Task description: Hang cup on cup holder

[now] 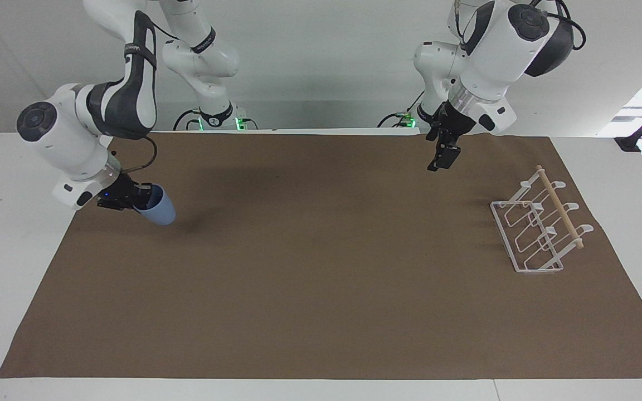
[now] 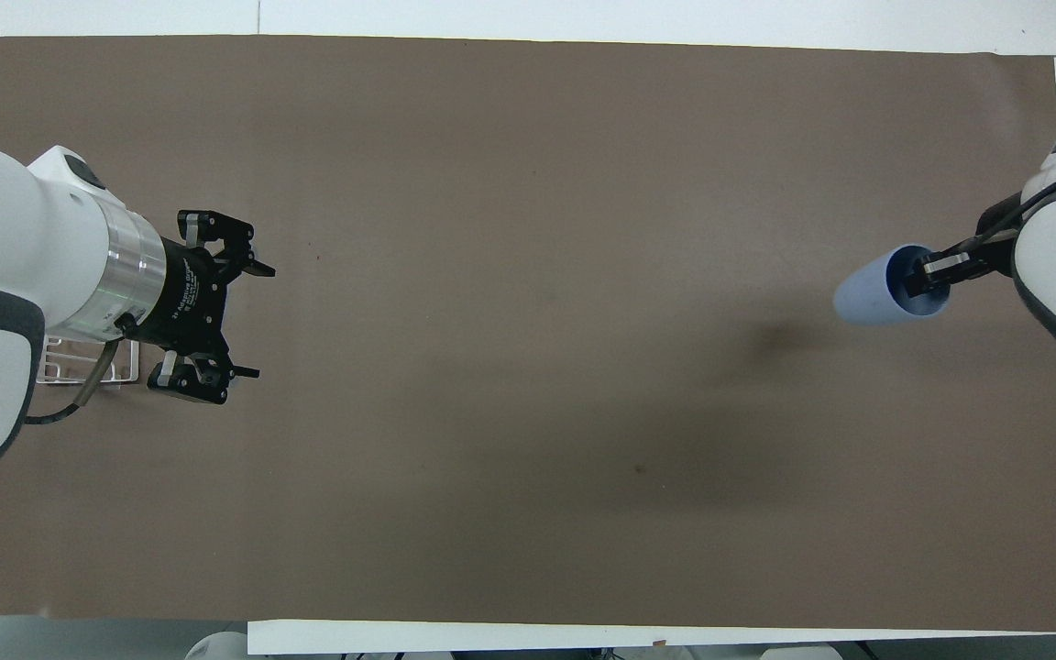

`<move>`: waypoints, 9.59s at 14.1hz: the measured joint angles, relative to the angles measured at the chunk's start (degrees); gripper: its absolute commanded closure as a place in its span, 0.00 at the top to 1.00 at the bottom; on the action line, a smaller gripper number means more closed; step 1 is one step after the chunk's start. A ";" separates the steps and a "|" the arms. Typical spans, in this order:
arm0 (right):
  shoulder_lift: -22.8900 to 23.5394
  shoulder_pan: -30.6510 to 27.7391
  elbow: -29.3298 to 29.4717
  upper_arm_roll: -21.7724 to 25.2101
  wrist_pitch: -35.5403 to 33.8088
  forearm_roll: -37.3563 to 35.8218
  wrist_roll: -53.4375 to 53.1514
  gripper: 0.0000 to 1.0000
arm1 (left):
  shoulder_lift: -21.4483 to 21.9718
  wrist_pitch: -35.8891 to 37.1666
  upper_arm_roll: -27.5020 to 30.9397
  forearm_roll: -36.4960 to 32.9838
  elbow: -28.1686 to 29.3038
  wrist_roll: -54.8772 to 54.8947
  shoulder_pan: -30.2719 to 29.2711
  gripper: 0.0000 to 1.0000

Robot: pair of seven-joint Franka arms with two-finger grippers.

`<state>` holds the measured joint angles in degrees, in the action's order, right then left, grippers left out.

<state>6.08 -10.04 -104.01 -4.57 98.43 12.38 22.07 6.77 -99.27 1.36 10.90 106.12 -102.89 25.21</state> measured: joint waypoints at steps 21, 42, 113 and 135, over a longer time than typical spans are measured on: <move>-4.68 24.11 -13.73 -0.87 15.35 54.96 -7.65 0.00 | -7.06 -19.41 -0.52 17.92 -1.00 -17.57 14.42 1.00; -7.96 19.14 -14.10 -0.28 18.55 41.39 -7.29 0.99 | -8.47 -18.05 -0.27 14.12 -1.74 -16.78 17.05 0.00; -7.47 5.09 15.11 4.95 -21.16 -14.43 -16.24 0.99 | -20.63 13.14 2.45 -77.94 -8.94 -3.30 -3.49 0.99; -7.47 5.09 15.10 4.95 -21.16 -14.43 -16.24 0.99 | -5.62 11.17 -1.47 -9.35 -11.32 90.21 -15.59 1.00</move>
<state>-1.39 -4.96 -88.91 0.38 77.28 -2.05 5.83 1.15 -88.09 -0.11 1.55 94.80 -12.68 9.62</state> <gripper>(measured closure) 0.004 0.000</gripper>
